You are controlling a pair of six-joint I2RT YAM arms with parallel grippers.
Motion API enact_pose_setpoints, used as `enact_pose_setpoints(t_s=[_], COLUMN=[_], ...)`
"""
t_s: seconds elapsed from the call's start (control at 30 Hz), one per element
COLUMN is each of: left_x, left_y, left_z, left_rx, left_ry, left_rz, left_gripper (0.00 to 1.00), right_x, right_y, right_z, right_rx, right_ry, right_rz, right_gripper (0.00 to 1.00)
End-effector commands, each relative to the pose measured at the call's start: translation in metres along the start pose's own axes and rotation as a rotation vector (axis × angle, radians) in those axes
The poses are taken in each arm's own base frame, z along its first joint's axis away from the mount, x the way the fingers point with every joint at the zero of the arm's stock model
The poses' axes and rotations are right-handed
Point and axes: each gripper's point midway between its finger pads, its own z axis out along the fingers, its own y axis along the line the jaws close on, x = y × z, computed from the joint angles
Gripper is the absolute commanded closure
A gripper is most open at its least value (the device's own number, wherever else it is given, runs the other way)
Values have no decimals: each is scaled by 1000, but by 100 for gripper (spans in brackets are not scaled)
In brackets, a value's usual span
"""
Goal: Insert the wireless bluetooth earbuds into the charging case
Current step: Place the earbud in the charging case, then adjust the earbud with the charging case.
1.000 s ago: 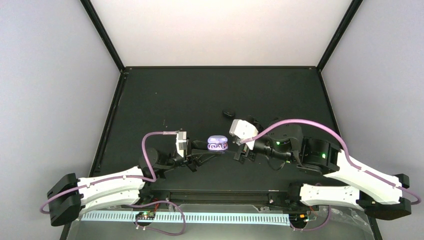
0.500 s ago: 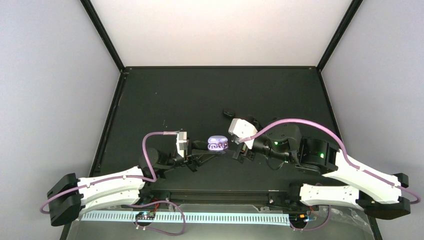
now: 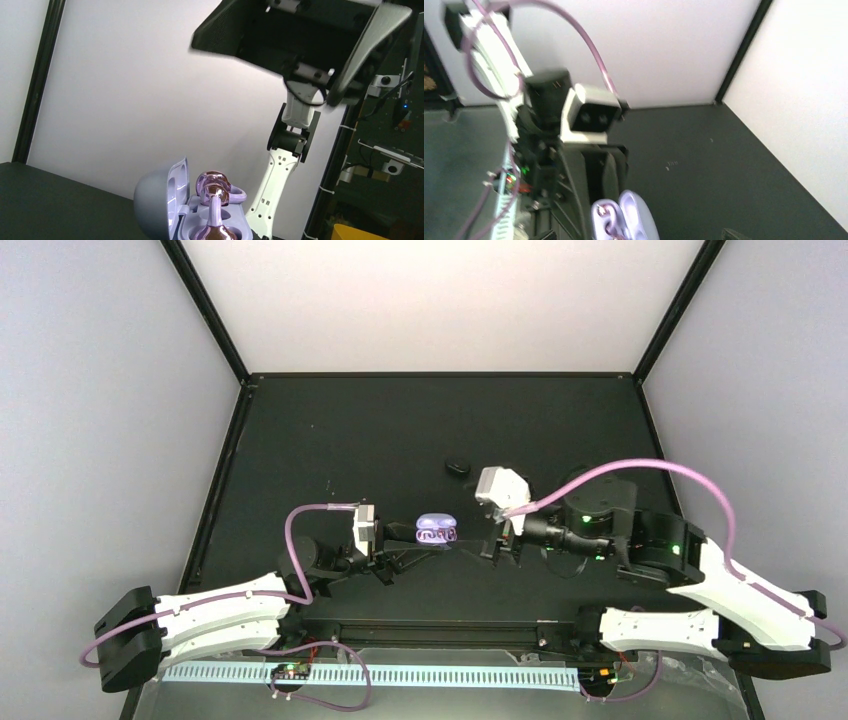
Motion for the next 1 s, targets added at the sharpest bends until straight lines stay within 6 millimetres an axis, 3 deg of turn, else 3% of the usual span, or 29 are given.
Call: enact_pose_setpoints(t_s=[0.0, 0.17, 0.33, 0.7, 0.97], left_x=[-12, -11, -10, -11, -11], left_y=[-14, -20, -24, -28, -29], left_z=[4, 4, 6, 2, 2], left_rx=[60, 90, 112, 116, 114], left_ry=[-27, -13, 11, 32, 39], left_rz=[1, -18, -30, -35, -31], left_gripper=[99, 98, 98, 98, 98], right_x=[-30, -18, -5, 31, 32], right_y=[25, 46, 54, 52, 50], right_z=[-17, -13, -9, 1, 9], right_rx=[-161, -286, -332, -307, -297], right_ry=[-59, 38, 102, 247, 242], right_rz=[51, 61, 72, 29, 14], right_gripper=[19, 49, 68, 81, 82])
